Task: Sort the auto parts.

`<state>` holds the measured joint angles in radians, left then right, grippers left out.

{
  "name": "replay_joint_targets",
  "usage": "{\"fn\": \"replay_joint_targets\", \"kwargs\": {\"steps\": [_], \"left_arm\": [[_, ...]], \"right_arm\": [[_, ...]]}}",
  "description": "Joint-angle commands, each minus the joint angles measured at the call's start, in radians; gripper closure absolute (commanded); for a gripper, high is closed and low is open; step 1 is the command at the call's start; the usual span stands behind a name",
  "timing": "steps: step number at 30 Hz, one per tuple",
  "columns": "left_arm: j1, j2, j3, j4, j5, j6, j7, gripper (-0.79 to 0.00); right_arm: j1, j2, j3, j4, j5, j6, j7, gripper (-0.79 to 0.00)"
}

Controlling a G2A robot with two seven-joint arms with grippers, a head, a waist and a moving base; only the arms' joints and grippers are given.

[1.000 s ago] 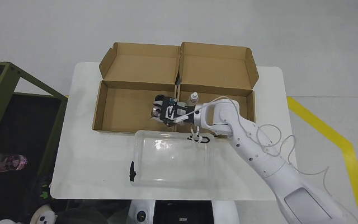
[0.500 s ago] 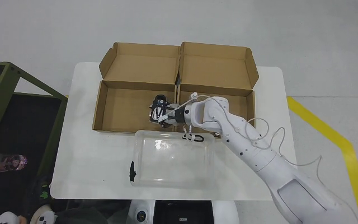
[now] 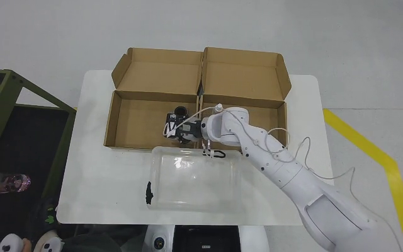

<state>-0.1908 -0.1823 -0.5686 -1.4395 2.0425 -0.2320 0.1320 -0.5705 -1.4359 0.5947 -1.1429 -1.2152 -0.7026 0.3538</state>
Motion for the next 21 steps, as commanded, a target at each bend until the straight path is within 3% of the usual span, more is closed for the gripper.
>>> {"fn": "replay_joint_targets", "kwargs": {"steps": [1, 6, 16, 21], "left_arm": [[0.000, 0.000, 0.000, 0.000, 0.000, 0.000, 0.000, -0.785], [0.000, 0.000, 0.000, 0.000, 0.000, 0.000, 0.000, -0.785], [0.000, 0.000, 0.000, 0.000, 0.000, 0.000, 0.000, -0.785], [0.000, 0.000, 0.000, 0.000, 0.000, 0.000, 0.000, -0.785]], "right_arm": [[0.005, -0.006, -0.007, 0.011, -0.003, 0.000, 0.009, 0.000], [0.019, -0.022, -0.023, 0.042, -0.006, 0.001, 0.026, 0.000], [0.042, -0.048, -0.041, 0.095, -0.021, -0.004, 0.049, -0.139], [0.046, -0.056, -0.042, 0.105, -0.029, -0.006, 0.057, -0.259]]}}
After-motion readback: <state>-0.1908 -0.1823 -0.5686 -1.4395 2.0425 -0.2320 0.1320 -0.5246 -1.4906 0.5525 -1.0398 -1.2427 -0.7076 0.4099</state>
